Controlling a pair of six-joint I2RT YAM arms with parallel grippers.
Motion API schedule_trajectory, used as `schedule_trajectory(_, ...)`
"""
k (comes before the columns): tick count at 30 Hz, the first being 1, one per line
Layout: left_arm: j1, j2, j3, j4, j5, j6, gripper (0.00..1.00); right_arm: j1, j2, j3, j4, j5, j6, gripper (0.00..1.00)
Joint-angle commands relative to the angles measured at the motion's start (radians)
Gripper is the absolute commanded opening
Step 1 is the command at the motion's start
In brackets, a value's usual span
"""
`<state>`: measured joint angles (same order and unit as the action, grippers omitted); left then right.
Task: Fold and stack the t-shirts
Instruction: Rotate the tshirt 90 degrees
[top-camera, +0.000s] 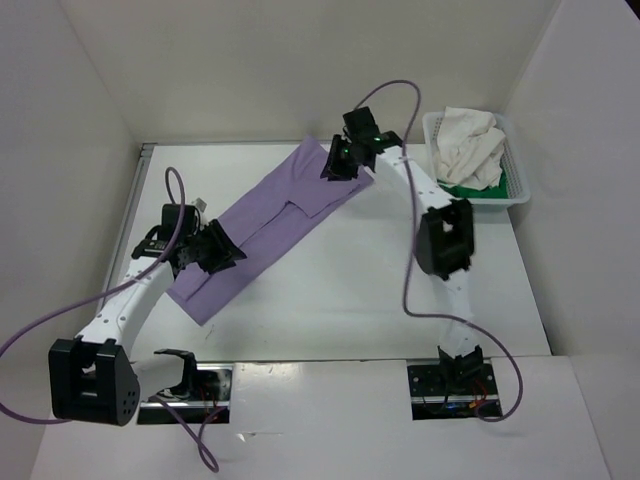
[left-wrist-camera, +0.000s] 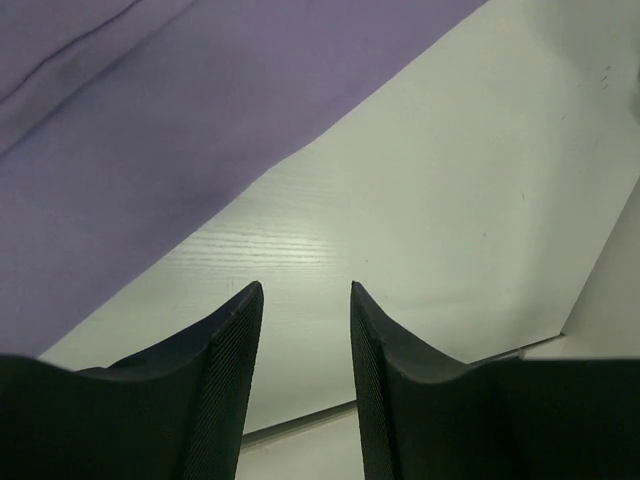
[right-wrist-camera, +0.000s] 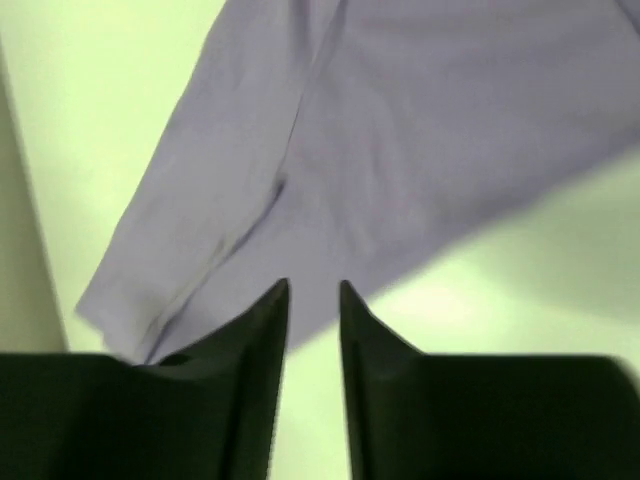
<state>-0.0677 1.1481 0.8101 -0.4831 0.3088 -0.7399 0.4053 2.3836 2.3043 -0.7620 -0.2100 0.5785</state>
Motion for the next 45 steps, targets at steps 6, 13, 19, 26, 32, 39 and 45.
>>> schedule_trajectory(6,-0.001,-0.002,0.069,-0.031,0.004,0.019,0.30,0.045,-0.521,-0.774,0.305,-0.062,-0.036,0.00)
schedule_trajectory(13,0.020,0.064,0.210,-0.072,-0.054,0.071,0.05,0.335,-0.477,-0.934,0.662,-0.131,0.269,0.11)
schedule_trajectory(19,0.040,0.076,0.221,-0.072,-0.063,0.071,0.05,0.454,-0.295,-0.870,0.745,-0.072,0.429,0.58)
schedule_trajectory(26,0.049,0.076,0.201,-0.063,-0.054,0.080,0.13,0.484,-0.129,-0.780,0.698,0.024,0.537,0.37)
schedule_trajectory(32,-0.004,0.127,0.213,-0.054,-0.036,0.071,0.16,0.412,-0.203,-0.917,0.688,-0.011,0.503,0.00)
schedule_trajectory(39,-0.111,0.211,0.173,-0.014,-0.011,0.062,0.26,0.248,-0.562,-1.269,0.508,-0.052,0.235,0.00)
schedule_trajectory(45,-0.192,0.243,0.120,-0.057,0.022,0.085,0.45,0.156,-0.864,-1.485,0.435,0.000,0.230,0.59)
